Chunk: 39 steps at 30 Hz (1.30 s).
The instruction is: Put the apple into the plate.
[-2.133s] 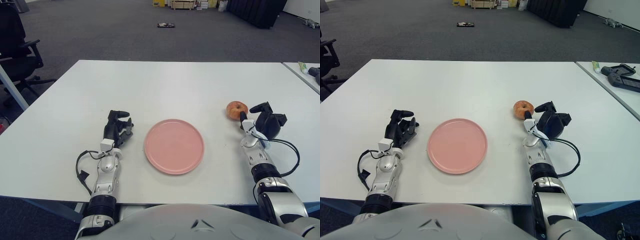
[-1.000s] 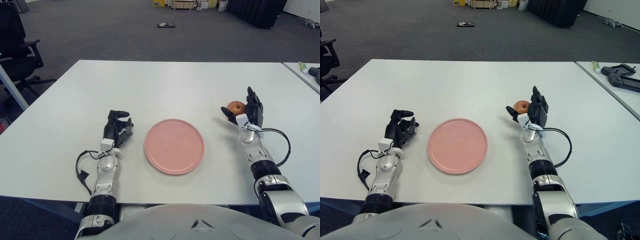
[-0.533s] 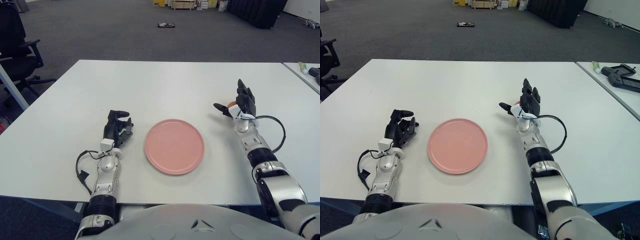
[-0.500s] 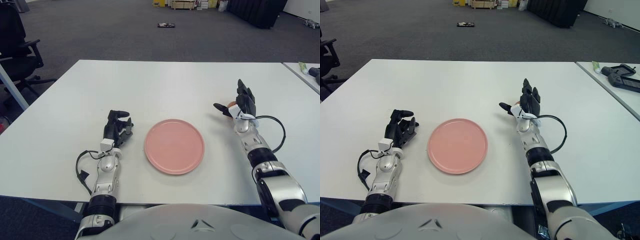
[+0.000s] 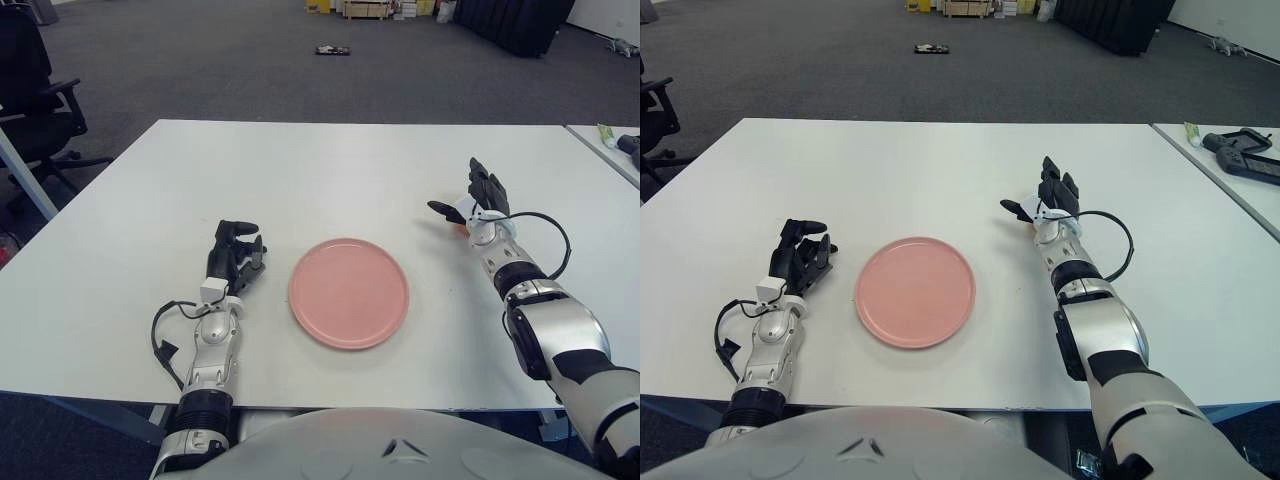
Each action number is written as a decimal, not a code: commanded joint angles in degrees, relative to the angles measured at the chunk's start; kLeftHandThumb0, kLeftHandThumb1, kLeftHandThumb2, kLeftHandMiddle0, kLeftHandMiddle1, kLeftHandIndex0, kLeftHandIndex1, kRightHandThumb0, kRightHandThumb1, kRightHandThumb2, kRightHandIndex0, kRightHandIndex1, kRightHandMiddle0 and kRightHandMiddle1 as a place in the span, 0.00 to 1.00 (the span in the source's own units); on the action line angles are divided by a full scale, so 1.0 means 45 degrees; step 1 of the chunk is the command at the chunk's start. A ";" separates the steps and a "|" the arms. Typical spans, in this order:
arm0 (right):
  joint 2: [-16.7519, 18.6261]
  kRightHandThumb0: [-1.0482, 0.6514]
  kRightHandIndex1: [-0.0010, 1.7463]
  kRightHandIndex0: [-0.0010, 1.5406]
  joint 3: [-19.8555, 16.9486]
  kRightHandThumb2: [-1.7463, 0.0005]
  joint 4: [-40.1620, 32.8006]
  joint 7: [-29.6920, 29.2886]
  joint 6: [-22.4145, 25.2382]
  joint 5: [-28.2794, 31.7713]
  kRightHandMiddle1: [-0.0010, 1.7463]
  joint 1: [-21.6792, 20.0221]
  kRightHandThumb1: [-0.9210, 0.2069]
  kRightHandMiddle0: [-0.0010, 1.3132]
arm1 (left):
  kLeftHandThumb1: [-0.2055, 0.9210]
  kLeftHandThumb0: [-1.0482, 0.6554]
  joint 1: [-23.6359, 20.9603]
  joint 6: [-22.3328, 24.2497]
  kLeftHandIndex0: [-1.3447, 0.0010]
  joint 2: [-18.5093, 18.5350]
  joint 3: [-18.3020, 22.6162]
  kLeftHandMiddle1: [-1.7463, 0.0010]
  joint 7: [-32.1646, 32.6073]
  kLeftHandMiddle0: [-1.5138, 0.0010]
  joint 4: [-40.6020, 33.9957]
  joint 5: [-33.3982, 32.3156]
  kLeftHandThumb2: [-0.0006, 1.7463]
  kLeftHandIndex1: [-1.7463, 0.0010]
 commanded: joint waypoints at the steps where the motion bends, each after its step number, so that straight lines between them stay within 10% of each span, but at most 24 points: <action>1: -0.0062 0.19 0.16 0.01 0.0104 0.56 0.0474 0.0053 0.0459 -0.0004 0.35 -0.0153 0.34 0.00 | 0.90 0.40 0.0157 0.0184 0.81 -0.0010 0.0075 0.12 0.0110 0.67 0.0317 -0.0042 0.39 0.00; 17: -0.0222 0.30 0.65 0.00 0.0273 0.46 0.0850 0.0034 0.2261 0.0095 0.66 -0.0437 0.29 0.00 | 0.88 0.40 0.0248 0.0093 0.80 0.0027 0.0141 0.10 0.0061 0.67 0.0251 -0.0158 0.41 0.00; 39: -0.0180 0.28 0.80 0.08 0.0771 0.45 0.0339 0.0749 0.5696 -0.0050 0.89 -0.0335 0.23 0.00 | 0.88 0.40 0.0239 0.0456 0.80 0.0125 0.0117 0.12 0.0033 0.67 -0.0042 -0.0071 0.41 0.00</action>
